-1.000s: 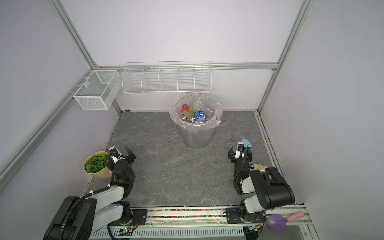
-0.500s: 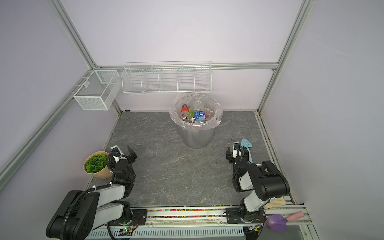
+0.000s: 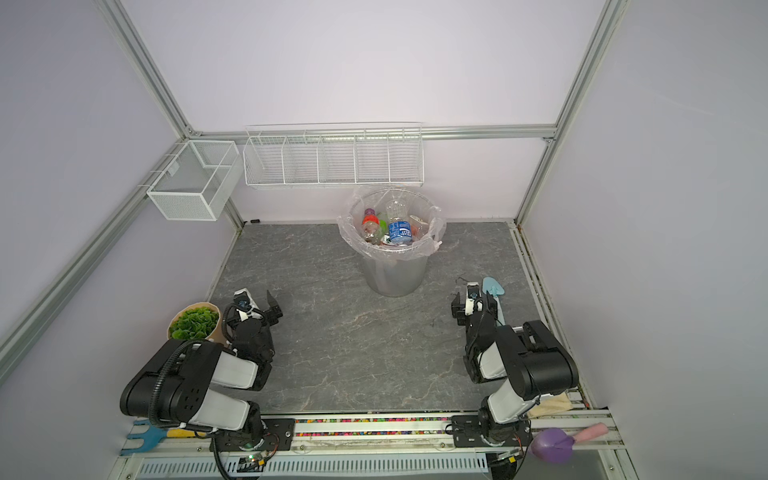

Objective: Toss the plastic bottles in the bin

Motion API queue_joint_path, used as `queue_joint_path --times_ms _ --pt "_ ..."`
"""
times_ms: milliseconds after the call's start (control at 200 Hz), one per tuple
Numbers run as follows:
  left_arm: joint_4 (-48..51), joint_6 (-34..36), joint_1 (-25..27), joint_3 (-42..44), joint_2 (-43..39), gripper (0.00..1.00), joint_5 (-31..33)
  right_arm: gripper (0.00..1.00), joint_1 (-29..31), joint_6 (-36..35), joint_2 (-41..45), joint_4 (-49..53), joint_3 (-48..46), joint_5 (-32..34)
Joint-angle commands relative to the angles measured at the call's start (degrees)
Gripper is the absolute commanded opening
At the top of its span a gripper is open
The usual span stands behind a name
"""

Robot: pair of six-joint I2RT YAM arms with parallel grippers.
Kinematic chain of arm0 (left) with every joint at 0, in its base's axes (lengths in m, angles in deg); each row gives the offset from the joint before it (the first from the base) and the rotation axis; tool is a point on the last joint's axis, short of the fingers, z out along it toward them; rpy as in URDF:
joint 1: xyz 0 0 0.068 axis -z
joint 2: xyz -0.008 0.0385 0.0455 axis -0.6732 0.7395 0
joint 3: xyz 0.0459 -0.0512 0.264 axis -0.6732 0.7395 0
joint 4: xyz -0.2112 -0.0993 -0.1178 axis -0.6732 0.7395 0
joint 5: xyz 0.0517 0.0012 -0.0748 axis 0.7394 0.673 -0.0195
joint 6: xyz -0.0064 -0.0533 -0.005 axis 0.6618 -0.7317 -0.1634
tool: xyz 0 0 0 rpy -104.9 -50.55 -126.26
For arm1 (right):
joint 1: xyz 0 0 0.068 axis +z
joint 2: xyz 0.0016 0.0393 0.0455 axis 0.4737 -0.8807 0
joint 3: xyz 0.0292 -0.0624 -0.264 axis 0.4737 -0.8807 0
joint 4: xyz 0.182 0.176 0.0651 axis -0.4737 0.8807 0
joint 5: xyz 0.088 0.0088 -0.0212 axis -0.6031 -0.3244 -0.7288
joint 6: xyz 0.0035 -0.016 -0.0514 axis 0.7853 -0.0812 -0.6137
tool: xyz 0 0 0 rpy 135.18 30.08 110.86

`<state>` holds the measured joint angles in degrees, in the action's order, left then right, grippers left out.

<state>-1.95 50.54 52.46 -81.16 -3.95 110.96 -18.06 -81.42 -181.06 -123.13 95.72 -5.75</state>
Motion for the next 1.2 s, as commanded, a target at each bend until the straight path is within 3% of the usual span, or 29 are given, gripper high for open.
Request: queue_joint_path --times_ms 0,150,165,185,325,440,605,735,945,1055,1140,1195 --pt "-4.1 3.25 0.39 -0.43 1.57 0.91 -4.03 0.89 -0.2 -1.08 -1.12 -3.2 1.45 1.06" --pt "-2.93 6.26 0.48 -2.46 5.24 0.89 -10.71 0.89 -1.13 0.58 0.39 3.17 3.94 2.35" --pt "-3.74 6.7 0.66 -2.59 6.06 0.9 -10.52 0.89 -1.38 0.99 0.81 4.63 4.39 2.36" --pt "-4.33 6.61 0.9 -2.77 6.93 1.0 -10.51 0.89 -1.7 1.42 1.34 6.69 5.09 2.24" --pt "-4.09 6.08 0.92 -4.14 7.58 0.99 -8.84 0.89 -5.54 5.93 3.73 24.35 12.37 -1.42" --pt "-3.2 5.99 0.83 -4.72 7.47 0.99 -8.49 0.89 -6.47 6.54 3.45 24.91 12.85 -2.5" --pt "14.31 2.59 -1.13 -12.91 4.09 0.99 -7.97 0.89 -7.05 7.02 3.61 25.9 13.18 -3.09" --pt "27.84 -1.88 -6.88 -18.42 2.39 0.99 -16.66 0.89 -7.0 7.05 3.61 25.77 13.17 -3.09" --pt "25.58 -1.81 -7.07 -17.63 2.89 0.99 -17.08 0.89 -7.05 7.06 3.83 25.46 12.85 -3.11" --pt "22.28 -2.97 -7.08 -15.72 2.67 0.99 -13.99 0.89 -7.15 7.14 3.89 25.53 12.91 -3.66" --pt "16.81 -1.78 -7.08 -12.95 2.87 0.99 -16.61 0.89 -9.03 5.79 3.9 28.2 14.14 -13.92" --pt "16.41 0.19 -7.05 -12.65 2.81 0.99 -21.56 0.89 -9.96 6.08 4.09 28.93 14.36 -15.84"
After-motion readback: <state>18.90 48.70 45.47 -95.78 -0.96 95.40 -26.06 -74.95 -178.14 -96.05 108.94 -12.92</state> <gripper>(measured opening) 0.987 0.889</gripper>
